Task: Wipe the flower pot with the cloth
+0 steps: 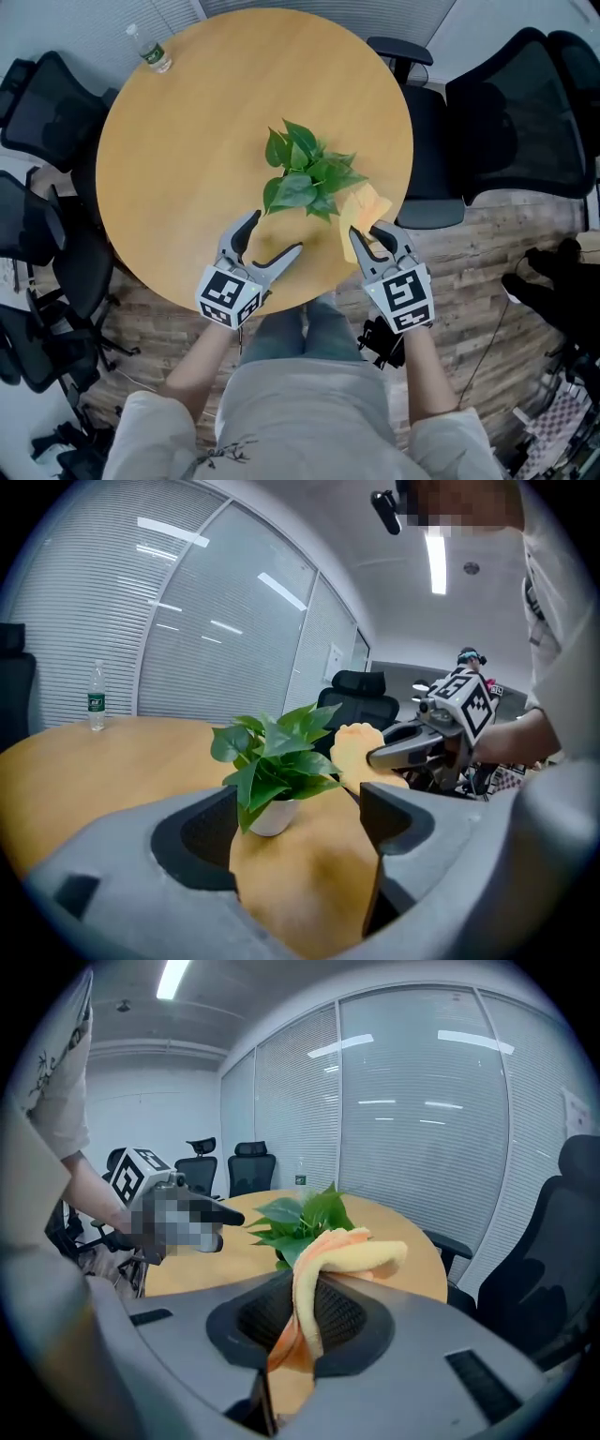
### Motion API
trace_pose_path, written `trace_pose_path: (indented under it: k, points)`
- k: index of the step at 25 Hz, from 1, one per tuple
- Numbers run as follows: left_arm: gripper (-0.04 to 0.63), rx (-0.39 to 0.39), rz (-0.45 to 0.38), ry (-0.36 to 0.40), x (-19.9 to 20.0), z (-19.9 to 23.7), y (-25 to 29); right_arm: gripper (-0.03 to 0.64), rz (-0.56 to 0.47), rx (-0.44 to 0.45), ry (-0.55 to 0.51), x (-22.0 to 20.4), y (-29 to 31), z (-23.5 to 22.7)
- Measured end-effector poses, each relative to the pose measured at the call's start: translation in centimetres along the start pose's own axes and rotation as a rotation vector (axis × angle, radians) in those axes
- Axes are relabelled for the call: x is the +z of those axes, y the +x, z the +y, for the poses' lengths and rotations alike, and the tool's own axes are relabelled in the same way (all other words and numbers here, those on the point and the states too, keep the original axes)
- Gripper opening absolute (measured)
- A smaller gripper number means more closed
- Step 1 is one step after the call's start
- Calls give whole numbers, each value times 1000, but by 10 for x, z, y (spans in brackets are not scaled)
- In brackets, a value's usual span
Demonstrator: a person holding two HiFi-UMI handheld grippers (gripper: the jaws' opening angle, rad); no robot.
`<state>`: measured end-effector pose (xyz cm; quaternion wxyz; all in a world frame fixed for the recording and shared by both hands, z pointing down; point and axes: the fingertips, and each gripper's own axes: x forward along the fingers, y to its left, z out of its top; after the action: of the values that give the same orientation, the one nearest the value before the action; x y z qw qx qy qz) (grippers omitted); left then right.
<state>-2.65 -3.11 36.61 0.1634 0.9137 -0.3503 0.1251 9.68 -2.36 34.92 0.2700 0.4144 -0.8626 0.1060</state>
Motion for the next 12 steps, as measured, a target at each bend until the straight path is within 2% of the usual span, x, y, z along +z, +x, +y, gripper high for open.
trace_pose_path:
  k: [3,7,12]
  points:
    - [370,10,-14,5,15,-11,-17,57,-28,9,9,13,-19,8]
    - [231,0,-43,43,45,-31,-30,57,-59,5,17,28,-43,17]
    - [78,-8,-68,52,70,-52,-35,57,-120,6,24,55,-63,27]
